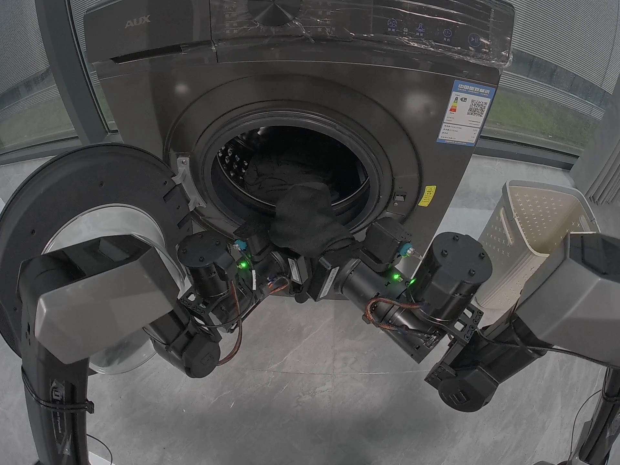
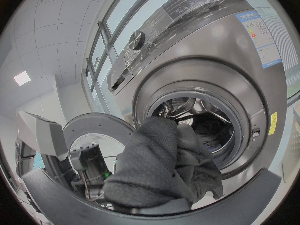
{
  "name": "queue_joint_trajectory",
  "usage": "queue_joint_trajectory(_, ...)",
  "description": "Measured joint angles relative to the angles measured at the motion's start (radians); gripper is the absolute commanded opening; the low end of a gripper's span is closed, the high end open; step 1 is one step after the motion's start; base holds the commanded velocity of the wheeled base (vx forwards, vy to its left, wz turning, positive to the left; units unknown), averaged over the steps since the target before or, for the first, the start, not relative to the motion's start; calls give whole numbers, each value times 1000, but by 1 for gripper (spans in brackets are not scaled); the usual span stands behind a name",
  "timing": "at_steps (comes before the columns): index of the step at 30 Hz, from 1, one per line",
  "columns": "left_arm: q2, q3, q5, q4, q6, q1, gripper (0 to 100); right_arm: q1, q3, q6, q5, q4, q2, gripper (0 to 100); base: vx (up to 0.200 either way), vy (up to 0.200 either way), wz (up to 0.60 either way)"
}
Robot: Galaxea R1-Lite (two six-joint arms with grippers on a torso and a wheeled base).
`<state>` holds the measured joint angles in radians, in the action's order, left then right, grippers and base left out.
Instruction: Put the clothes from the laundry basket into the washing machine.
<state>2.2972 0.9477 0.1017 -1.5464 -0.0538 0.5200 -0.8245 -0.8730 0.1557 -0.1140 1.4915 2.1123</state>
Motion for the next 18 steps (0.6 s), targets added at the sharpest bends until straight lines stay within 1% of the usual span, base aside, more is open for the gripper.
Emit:
queue_joint_trajectory(4, -14, 3, -4, -2, -6, -14, 0, 4, 21, 5, 0, 1, -3, 0, 0, 0, 0)
queue_joint_trajectory(5, -19, 3, -4, -2, -6, -16, 0, 6, 26, 7, 0, 1, -4, 100, 0, 0, 0)
queue_joint_trajectory(12, -52, -11, -4, -3, -6, -22, 0, 19, 81, 9, 1, -1, -13, 100, 0, 0, 0)
queue_joint_trajectory(16, -77, -41, -1, -6, -5, -21, 0, 25, 177, 6, 3, -4, -31, 100, 0, 0, 0)
queue_joint_trajectory(18, -94, -69, 0, -6, -2, -19, 0, 27, 240, 2, 3, -5, -44, 100, 0, 0, 0)
